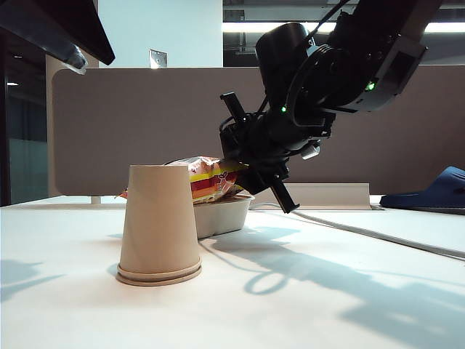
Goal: Pick up a bag of chips and put them in the box.
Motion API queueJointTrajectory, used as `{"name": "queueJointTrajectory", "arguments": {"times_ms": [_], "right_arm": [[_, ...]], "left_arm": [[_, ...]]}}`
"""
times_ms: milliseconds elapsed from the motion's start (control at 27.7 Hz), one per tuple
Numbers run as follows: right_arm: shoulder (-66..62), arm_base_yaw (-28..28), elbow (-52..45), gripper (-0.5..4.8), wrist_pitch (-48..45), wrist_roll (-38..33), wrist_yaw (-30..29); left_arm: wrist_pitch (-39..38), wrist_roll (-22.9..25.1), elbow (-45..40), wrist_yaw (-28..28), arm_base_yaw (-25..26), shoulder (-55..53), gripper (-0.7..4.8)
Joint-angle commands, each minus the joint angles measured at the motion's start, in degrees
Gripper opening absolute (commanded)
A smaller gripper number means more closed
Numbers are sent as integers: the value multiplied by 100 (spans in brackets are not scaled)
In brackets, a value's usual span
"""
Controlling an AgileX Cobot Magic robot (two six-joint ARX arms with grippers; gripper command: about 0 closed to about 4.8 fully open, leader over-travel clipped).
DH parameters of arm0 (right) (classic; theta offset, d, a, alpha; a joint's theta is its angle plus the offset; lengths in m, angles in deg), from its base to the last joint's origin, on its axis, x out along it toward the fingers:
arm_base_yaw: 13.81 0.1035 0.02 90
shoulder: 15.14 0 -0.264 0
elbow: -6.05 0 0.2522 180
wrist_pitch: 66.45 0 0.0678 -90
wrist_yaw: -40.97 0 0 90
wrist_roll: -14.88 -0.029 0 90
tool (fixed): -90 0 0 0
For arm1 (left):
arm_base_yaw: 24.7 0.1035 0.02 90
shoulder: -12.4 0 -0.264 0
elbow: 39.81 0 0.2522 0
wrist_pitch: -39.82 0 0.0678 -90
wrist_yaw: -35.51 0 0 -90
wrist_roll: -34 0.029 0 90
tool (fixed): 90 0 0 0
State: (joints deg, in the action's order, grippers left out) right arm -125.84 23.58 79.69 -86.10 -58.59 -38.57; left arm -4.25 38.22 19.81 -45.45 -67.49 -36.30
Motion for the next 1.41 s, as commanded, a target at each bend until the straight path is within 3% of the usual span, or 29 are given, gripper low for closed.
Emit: {"name": "queueJointTrajectory", "arguments": {"times_ms": [36, 145, 434, 578, 868, 1048, 1410], "right_arm": [[-9, 13, 20, 119, 136, 20, -9], [-15, 13, 20, 182, 153, 20, -7], [-15, 11, 22, 193, 151, 243, -7], [-13, 11, 22, 268, 146, 557, -9], [-11, 11, 22, 280, 151, 776, -11], [-11, 9, 22, 383, 149, 793, -15], [9, -26, 44, 412, 37, 1231, -173]], "left_arm": [[33, -15, 33, -24, -4, 15, 256], [33, -15, 33, -26, -4, 15, 256], [35, -15, 33, -26, -4, 15, 256], [35, -15, 33, -24, -4, 15, 256], [35, -15, 33, -24, -4, 15, 256], [35, -15, 33, -24, -4, 15, 256], [39, -15, 33, -22, -4, 15, 256]]}}
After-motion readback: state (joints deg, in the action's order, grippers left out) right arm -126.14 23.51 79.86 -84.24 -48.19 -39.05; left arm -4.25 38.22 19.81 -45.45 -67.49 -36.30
